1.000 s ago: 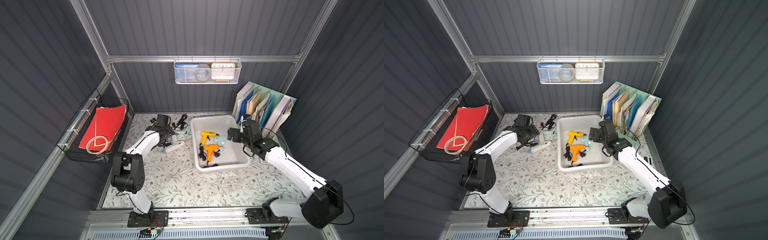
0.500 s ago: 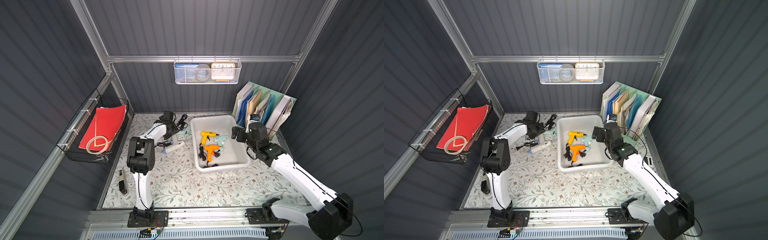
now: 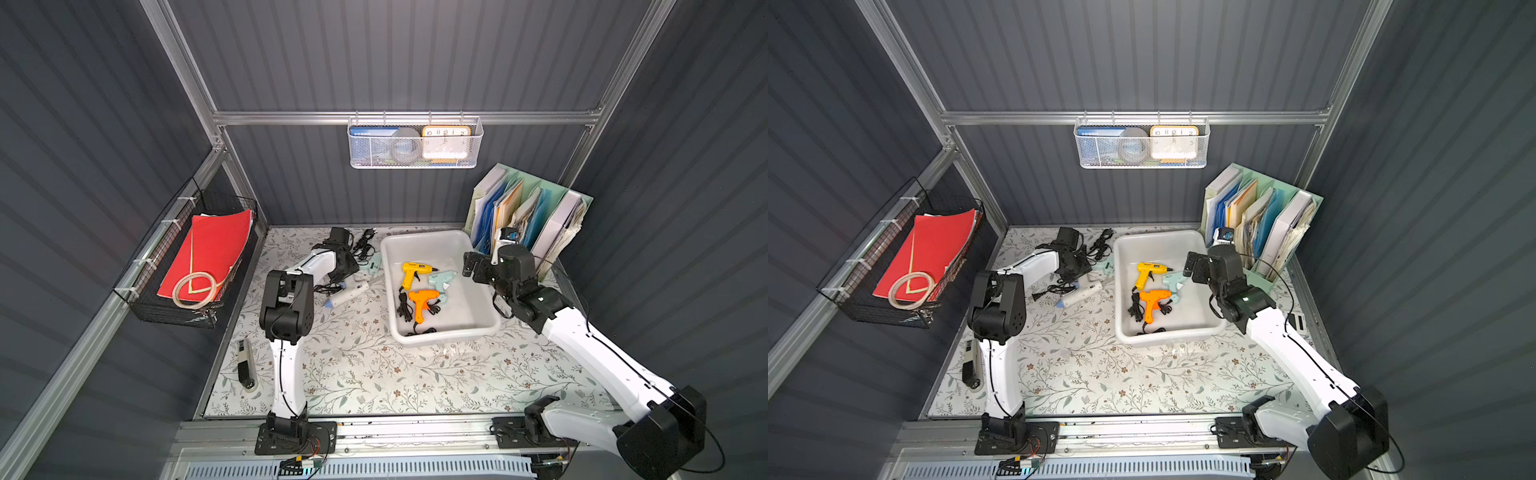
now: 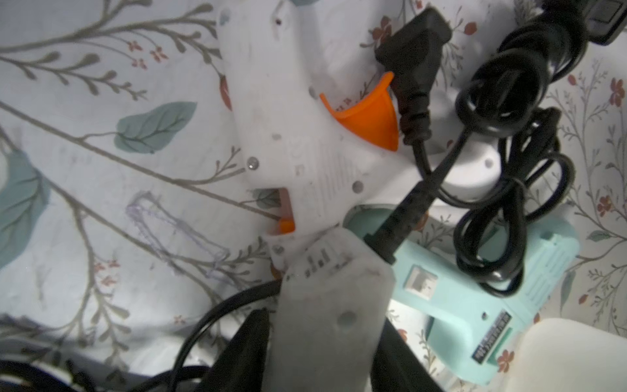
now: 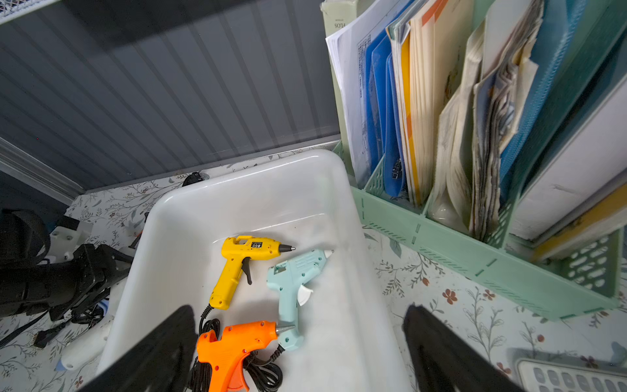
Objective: Put the hot melt glue gun into the storage box
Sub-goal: Pick up the hot melt adhesive gun from the center of the board.
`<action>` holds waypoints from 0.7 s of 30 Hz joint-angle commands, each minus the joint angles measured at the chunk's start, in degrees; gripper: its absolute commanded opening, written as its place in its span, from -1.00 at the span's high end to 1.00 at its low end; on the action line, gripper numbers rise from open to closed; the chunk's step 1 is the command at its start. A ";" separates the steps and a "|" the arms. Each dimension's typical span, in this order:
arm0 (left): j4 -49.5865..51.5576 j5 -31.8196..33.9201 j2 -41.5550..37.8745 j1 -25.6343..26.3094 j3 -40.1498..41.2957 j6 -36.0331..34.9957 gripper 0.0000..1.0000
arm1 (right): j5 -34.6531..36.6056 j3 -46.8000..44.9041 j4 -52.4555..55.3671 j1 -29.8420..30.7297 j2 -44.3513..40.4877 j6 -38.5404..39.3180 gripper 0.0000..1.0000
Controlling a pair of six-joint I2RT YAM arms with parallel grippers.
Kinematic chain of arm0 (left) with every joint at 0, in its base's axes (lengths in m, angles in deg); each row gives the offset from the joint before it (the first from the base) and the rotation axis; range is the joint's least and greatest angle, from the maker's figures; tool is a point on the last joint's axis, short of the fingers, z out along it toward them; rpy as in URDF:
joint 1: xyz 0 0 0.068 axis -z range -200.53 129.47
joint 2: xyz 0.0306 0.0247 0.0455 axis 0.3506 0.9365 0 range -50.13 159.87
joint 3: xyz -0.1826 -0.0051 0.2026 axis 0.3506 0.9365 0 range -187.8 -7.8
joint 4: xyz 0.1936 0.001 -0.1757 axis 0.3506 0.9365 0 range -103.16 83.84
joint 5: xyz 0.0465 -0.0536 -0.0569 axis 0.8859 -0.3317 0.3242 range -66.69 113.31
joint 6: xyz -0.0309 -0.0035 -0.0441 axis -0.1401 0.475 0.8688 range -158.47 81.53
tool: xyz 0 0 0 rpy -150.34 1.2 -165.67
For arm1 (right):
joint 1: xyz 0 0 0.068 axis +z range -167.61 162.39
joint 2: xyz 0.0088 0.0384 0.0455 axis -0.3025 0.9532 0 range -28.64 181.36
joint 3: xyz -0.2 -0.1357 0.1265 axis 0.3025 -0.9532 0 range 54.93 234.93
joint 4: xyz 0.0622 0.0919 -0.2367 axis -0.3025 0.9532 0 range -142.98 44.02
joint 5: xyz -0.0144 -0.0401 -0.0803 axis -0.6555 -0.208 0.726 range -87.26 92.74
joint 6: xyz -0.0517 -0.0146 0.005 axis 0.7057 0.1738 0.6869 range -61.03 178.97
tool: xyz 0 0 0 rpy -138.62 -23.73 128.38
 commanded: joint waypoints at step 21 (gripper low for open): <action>0.11 3.16 -11.64 -0.38 4.14 -2.04 1.00 | -0.83 -0.74 -1.03 0.29 -1.15 -0.43 -0.98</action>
